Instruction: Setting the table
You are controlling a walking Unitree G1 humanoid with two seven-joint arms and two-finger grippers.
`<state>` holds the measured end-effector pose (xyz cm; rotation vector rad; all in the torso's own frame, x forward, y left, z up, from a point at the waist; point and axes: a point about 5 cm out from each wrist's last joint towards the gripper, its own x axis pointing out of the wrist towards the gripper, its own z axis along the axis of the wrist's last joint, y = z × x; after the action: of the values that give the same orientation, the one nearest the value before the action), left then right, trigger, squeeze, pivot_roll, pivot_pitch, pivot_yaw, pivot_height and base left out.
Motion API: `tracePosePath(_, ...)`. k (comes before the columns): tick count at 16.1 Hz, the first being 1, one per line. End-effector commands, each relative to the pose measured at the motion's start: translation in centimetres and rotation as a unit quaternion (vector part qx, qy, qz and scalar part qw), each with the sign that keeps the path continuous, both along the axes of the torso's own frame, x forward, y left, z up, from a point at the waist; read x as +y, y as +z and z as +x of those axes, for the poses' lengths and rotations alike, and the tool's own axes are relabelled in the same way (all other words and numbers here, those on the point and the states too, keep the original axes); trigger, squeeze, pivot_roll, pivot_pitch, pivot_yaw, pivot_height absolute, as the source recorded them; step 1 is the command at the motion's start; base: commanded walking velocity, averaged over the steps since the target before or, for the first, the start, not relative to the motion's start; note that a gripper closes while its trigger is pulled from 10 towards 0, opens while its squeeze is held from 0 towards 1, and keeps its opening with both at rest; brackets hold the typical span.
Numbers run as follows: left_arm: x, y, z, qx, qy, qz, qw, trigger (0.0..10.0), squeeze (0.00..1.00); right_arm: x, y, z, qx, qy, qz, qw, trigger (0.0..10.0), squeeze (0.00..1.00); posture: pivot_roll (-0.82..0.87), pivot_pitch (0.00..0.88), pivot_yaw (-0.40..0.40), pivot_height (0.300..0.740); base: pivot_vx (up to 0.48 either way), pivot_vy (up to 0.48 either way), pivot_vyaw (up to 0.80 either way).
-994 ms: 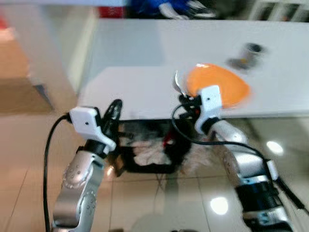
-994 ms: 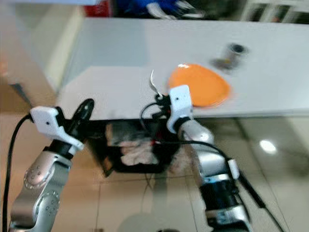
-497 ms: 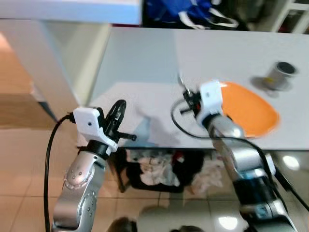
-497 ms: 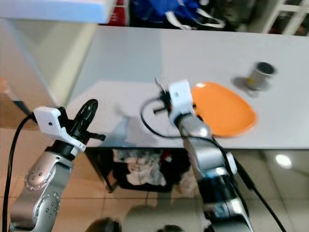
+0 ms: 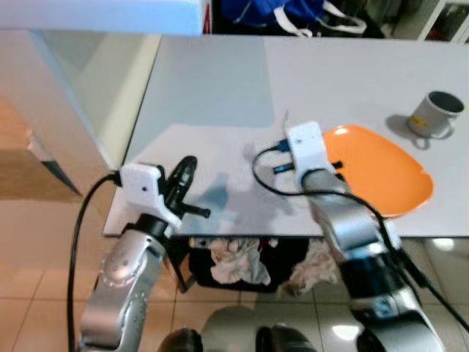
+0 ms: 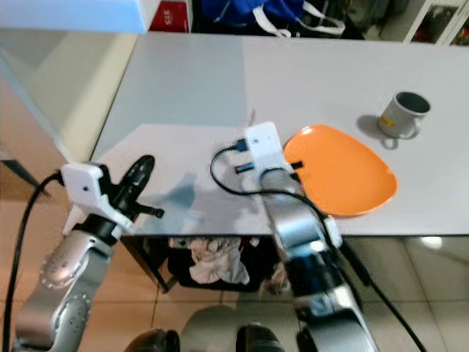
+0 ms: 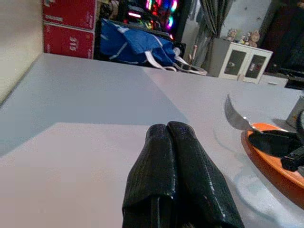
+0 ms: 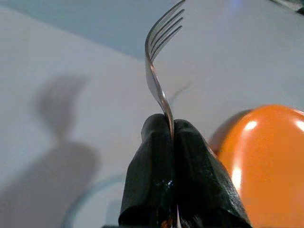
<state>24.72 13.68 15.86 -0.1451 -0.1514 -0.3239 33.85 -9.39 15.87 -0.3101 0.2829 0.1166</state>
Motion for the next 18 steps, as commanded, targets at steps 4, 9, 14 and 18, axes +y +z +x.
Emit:
tracePosePath(4,0.1,0.4,-0.6,0.0,0.006,0.007,1.0,10.0,0.0,1.2,-0.4,0.3,0.069,-0.014,0.023,0.997,10.0,0.0,-0.07,0.173,-0.009,0.74,0.0,0.0,0.0)
tracePosePath(9,-0.3,0.3,-1.9,0.012,0.008,0.002,1.0,10.0,0.0,1.5,0.0,1.3,0.077,-0.052,-0.021,0.995,10.0,0.0,-0.05,0.217,-0.02,0.74,0.0,0.0,0.0)
tracePosePath(14,-0.5,0.4,-2.7,0.02,0.011,0.001,1.0,10.0,0.0,1.3,-0.4,2.0,0.075,-0.079,-0.086,0.99,10.0,0.0,-0.04,0.24,-0.033,0.74,0.0,0.0,0.0)
tracePosePath(18,-0.7,0.4,-3.1,0.026,0.007,0.001,1.0,10.0,0.0,1.0,-0.7,2.3,0.078,-0.076,-0.109,0.988,10.0,0.0,-0.04,0.248,-0.038,0.74,0.0,0.0,0.0)
